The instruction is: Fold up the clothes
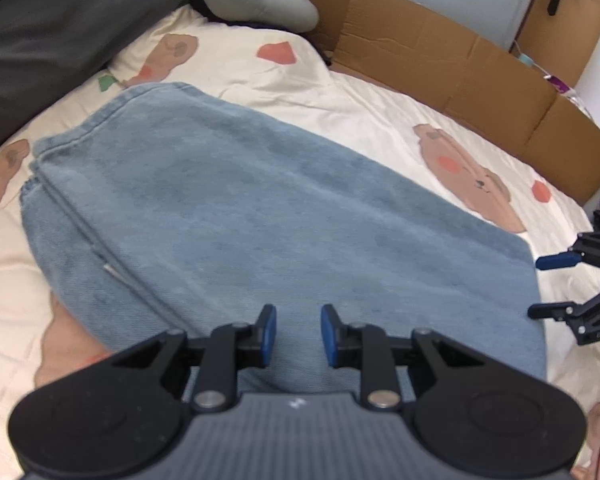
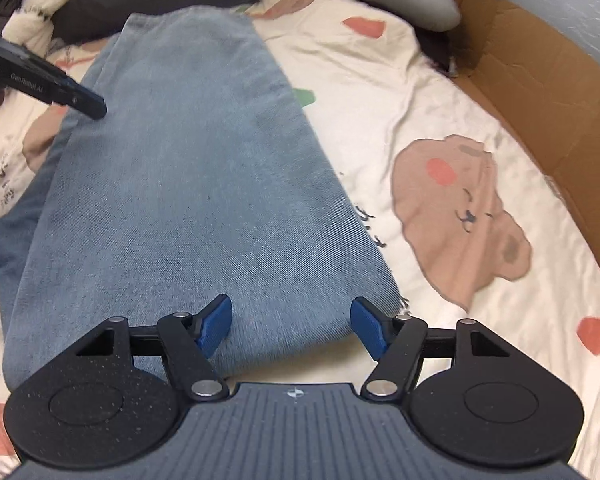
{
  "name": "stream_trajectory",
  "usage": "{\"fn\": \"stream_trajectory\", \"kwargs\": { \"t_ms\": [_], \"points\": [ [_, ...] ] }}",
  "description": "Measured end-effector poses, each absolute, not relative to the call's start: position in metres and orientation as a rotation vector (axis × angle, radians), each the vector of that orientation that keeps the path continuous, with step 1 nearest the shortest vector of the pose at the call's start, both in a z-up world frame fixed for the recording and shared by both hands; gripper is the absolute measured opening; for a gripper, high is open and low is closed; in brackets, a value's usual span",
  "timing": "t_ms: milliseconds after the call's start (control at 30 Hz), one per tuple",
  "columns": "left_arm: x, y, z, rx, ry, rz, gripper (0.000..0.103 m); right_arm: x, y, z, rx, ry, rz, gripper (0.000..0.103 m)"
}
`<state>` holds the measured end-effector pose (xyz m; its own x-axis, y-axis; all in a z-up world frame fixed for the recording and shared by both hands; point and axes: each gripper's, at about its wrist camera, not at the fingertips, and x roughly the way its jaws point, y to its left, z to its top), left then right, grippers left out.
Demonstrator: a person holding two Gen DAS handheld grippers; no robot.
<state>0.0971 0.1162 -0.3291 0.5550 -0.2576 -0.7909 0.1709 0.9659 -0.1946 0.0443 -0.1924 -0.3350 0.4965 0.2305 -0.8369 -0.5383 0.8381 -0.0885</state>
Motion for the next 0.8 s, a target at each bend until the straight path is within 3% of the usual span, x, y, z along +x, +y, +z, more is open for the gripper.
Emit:
{"fn": "stream_trajectory", "kwargs": {
  "t_ms": [400,700,800],
  "points": [
    [0.099,0.042,-0.340,-0.075,0.973,-0.438,0.025,0.046,-0.196,-0.340,-0.354,0.922,0.480,0.066],
    [0.088,0.029,-0.358,-0.008,1.067,-0.459,0.026,0.039,-0.215,-0.344,-0.344,0.960,0.440,0.065],
    [0.088,0.032,-0.352,-0.038,1.068,-0.462,0.025,0.034,-0.220,-0.332,-0.327,0.928,0.431,0.056]
  ]
}}
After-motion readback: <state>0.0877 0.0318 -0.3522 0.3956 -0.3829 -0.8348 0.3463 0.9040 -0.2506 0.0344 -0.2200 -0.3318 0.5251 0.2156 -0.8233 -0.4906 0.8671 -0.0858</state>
